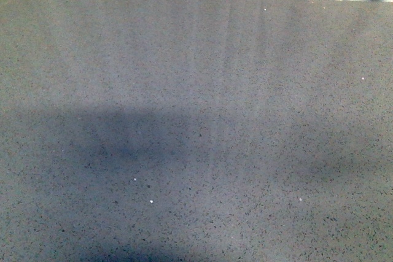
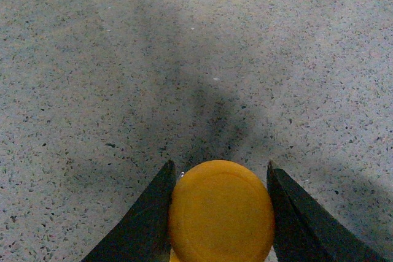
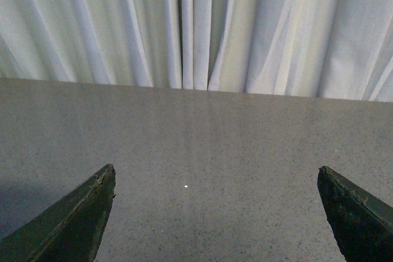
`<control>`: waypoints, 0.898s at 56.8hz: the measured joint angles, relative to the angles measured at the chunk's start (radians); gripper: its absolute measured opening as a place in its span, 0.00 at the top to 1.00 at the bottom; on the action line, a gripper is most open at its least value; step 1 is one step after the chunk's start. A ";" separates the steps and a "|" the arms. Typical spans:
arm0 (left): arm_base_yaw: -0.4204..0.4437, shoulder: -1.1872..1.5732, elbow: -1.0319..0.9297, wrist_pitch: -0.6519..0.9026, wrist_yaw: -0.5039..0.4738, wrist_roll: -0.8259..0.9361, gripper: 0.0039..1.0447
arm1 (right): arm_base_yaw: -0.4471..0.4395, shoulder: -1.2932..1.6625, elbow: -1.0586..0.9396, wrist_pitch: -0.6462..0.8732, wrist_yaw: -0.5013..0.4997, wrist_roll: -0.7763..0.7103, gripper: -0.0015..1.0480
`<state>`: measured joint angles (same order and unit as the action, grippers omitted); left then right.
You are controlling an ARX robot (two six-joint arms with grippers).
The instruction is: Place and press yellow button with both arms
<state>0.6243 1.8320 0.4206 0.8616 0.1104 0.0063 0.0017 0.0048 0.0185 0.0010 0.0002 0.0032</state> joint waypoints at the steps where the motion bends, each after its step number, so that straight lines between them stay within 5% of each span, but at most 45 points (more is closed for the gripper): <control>1: 0.000 -0.002 0.000 -0.002 0.001 0.001 0.67 | 0.000 0.000 0.000 0.000 0.000 0.000 0.09; 14: -0.006 -0.242 0.011 -0.150 0.039 -0.019 0.67 | 0.000 0.000 0.000 0.000 0.000 0.000 0.09; 22: -0.111 -0.417 0.027 -0.264 0.039 -0.049 0.67 | 0.000 0.000 0.000 0.000 0.000 0.000 0.09; 30: -0.451 -0.546 0.001 -0.318 -0.037 -0.144 0.67 | 0.000 0.000 0.000 0.000 0.000 0.000 0.09; 40: -0.940 -0.311 -0.010 -0.132 -0.213 -0.298 0.67 | 0.000 0.000 0.000 0.000 0.000 0.000 0.09; 51: -1.124 -0.042 0.045 -0.031 -0.280 -0.372 0.67 | 0.000 0.000 0.000 0.000 0.000 0.000 0.09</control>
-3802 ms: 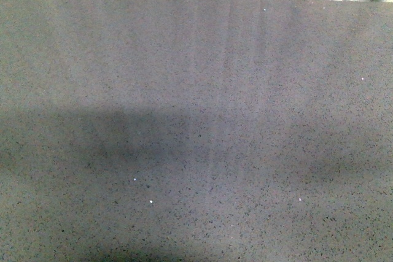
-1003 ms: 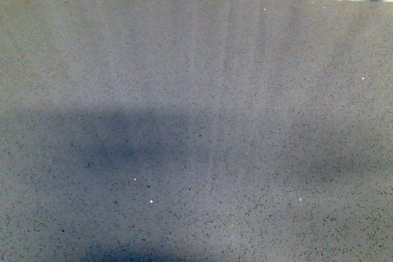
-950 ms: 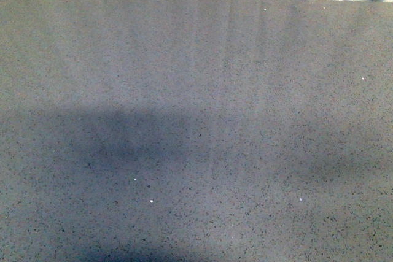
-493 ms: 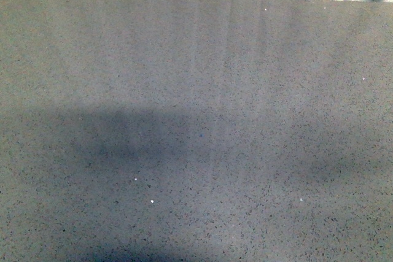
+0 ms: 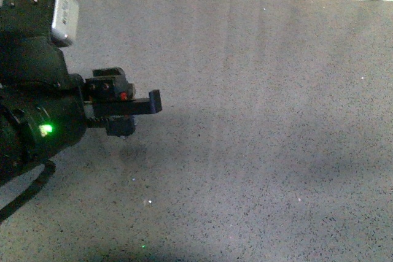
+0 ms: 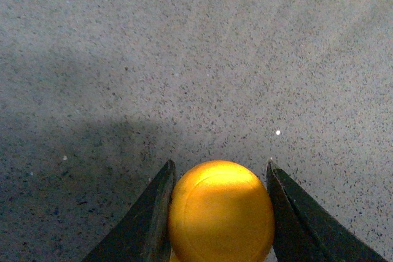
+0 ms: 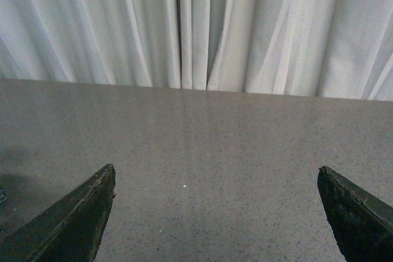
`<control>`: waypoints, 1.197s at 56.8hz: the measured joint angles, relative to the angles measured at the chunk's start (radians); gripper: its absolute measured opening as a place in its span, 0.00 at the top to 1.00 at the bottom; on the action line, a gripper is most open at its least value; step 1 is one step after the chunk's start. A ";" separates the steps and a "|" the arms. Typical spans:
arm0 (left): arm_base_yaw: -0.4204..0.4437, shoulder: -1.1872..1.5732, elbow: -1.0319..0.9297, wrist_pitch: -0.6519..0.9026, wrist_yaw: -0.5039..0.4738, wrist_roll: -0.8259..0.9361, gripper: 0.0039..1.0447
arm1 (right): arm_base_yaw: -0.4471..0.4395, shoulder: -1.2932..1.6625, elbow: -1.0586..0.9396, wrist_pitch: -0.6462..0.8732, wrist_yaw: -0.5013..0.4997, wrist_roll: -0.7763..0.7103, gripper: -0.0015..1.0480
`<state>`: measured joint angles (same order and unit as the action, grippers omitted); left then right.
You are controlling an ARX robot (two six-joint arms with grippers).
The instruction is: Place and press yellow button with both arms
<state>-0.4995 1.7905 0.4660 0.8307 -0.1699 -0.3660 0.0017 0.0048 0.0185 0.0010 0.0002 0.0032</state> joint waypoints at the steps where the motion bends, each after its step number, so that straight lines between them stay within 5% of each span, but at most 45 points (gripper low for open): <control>1: -0.007 0.011 0.002 0.007 -0.005 -0.002 0.67 | 0.000 0.000 0.000 0.000 0.000 0.000 0.09; 20: -0.080 0.159 0.050 0.059 -0.045 -0.025 0.67 | 0.000 0.000 0.000 0.000 0.000 0.000 0.09; 40: -0.063 -0.030 0.017 -0.048 0.004 -0.014 0.07 | 0.000 0.000 0.000 0.000 0.000 0.000 0.09; 48: 0.018 -0.260 0.001 -0.138 0.080 0.003 0.09 | 0.000 0.000 0.000 0.000 0.000 0.000 0.09; 54: 0.088 -0.321 -0.115 0.191 -0.126 0.179 0.25 | 0.000 0.000 0.000 0.000 -0.001 0.000 0.09; 60: 0.236 -0.454 -0.260 0.273 -0.071 0.286 0.43 | -0.003 0.008 0.003 -0.009 -0.009 0.000 0.09; 64: 0.293 -0.543 -0.317 0.247 -0.040 0.317 0.55 | -0.020 0.200 0.126 -0.268 -0.131 -0.013 0.09; 68: 0.316 -0.616 -0.349 0.213 -0.002 0.334 0.67 | 0.007 0.408 0.214 -0.294 -0.131 -0.039 0.09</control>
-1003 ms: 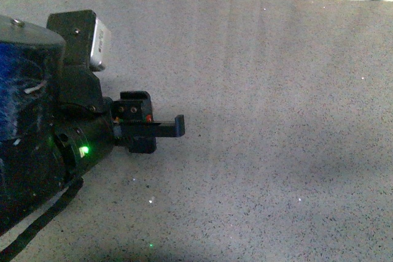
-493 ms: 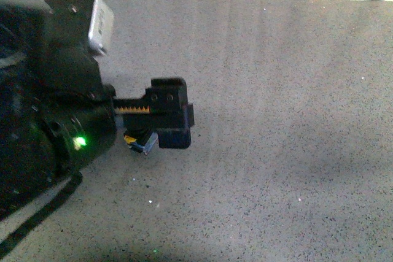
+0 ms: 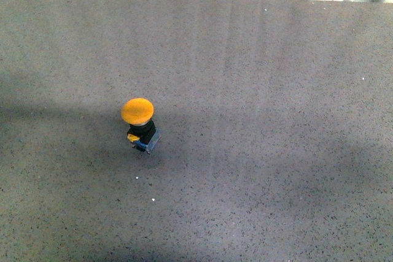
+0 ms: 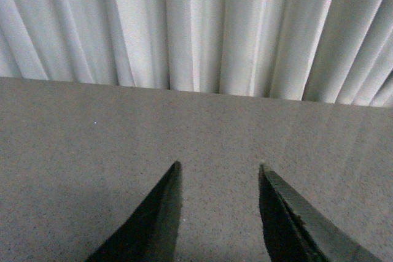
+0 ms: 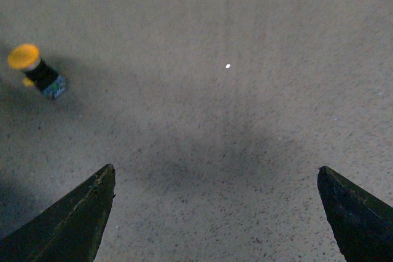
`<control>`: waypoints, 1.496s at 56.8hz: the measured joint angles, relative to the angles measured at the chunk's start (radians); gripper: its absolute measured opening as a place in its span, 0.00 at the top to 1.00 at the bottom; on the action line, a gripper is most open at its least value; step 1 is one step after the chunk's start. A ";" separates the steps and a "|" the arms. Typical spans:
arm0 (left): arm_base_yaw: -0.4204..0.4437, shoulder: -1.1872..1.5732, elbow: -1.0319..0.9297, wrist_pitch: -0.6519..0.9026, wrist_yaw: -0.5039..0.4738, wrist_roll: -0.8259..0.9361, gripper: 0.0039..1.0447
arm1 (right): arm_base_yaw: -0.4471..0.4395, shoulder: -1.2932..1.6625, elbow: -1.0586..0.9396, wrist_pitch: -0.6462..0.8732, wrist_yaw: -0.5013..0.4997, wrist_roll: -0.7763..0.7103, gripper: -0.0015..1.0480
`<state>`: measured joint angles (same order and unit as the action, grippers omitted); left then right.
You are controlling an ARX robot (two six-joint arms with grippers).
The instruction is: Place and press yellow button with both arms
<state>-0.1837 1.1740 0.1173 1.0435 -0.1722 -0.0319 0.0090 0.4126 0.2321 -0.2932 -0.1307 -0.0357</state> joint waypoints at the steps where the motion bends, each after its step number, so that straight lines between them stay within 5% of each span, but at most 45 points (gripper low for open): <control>1: 0.002 -0.010 -0.003 -0.005 0.003 0.003 0.68 | 0.011 0.061 0.024 0.025 0.007 -0.013 0.09; 10: 0.055 -0.168 -0.052 -0.118 0.051 0.012 0.99 | 0.105 0.514 0.194 0.336 0.074 -0.187 0.09; 34: 0.179 -0.525 -0.104 -0.415 0.173 0.021 0.99 | 0.431 1.260 0.640 0.488 0.003 -0.344 0.09; 40: 0.180 -0.590 -0.105 -0.472 0.172 0.021 0.99 | 0.477 1.353 0.731 0.468 0.002 -0.320 0.25; 53: 0.180 -0.757 -0.105 -0.628 0.172 0.021 0.99 | 0.549 1.455 0.876 0.367 -0.045 -0.211 0.76; 62: 0.180 -0.821 -0.105 -0.689 0.172 0.021 0.99 | 0.550 1.509 0.892 0.355 -0.065 -0.141 0.98; 85: 0.180 -0.943 -0.105 -0.811 0.172 0.021 0.99 | 0.554 1.547 0.927 0.332 -0.107 -0.053 0.99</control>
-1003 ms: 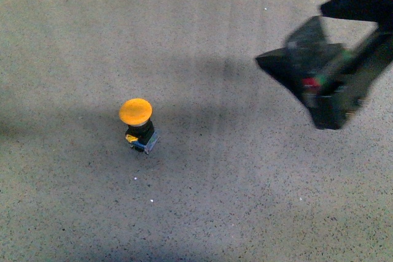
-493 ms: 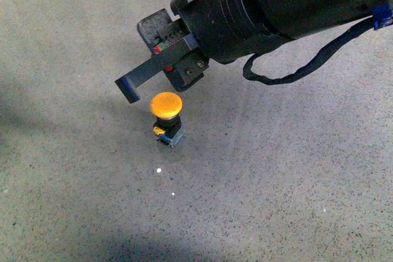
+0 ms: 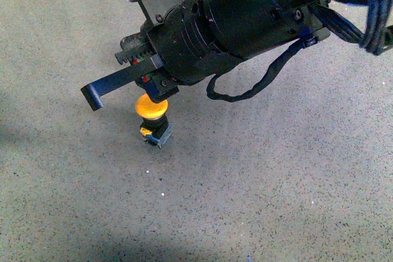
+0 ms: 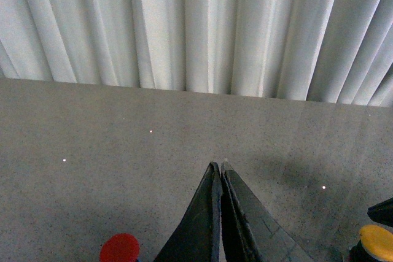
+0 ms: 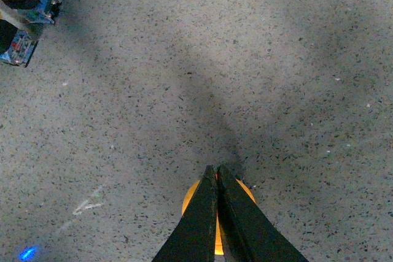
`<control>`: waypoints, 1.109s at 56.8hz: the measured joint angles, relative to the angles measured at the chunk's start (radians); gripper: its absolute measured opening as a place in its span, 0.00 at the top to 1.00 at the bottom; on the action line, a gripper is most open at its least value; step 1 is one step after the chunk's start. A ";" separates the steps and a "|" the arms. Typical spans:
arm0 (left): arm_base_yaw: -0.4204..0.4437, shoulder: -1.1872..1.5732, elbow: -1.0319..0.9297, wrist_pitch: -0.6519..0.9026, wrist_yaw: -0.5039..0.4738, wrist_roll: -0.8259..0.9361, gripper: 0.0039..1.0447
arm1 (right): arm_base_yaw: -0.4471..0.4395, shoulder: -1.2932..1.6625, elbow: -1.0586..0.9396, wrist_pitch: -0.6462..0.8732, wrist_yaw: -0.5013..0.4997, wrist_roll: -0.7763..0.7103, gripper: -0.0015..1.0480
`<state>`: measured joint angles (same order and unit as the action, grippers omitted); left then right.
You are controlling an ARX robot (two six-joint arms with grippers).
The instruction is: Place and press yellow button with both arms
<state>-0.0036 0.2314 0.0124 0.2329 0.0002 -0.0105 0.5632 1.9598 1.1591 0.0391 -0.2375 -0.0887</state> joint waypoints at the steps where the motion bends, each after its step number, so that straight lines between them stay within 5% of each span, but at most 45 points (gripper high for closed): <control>1: 0.000 -0.003 0.000 -0.003 0.000 0.000 0.99 | 0.000 0.002 0.001 -0.005 -0.002 0.005 0.99; 32: 0.002 -0.214 0.000 -0.233 0.000 0.000 0.99 | -0.027 -0.008 -0.036 0.023 0.002 0.135 0.99; 46: 0.002 -0.215 0.000 -0.233 0.000 0.000 0.99 | -0.142 -0.226 -0.135 0.112 -0.011 0.233 0.98; 56: 0.002 -0.215 0.000 -0.233 0.000 0.000 0.99 | -0.272 -0.450 -0.307 0.122 0.031 0.223 0.72; 63: 0.002 -0.215 0.000 -0.233 0.000 0.000 0.99 | -0.304 -0.644 -0.569 0.510 0.378 0.144 0.86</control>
<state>-0.0017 0.0166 0.0124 -0.0002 0.0006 -0.0105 0.2592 1.3159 0.5900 0.5491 0.1402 0.0555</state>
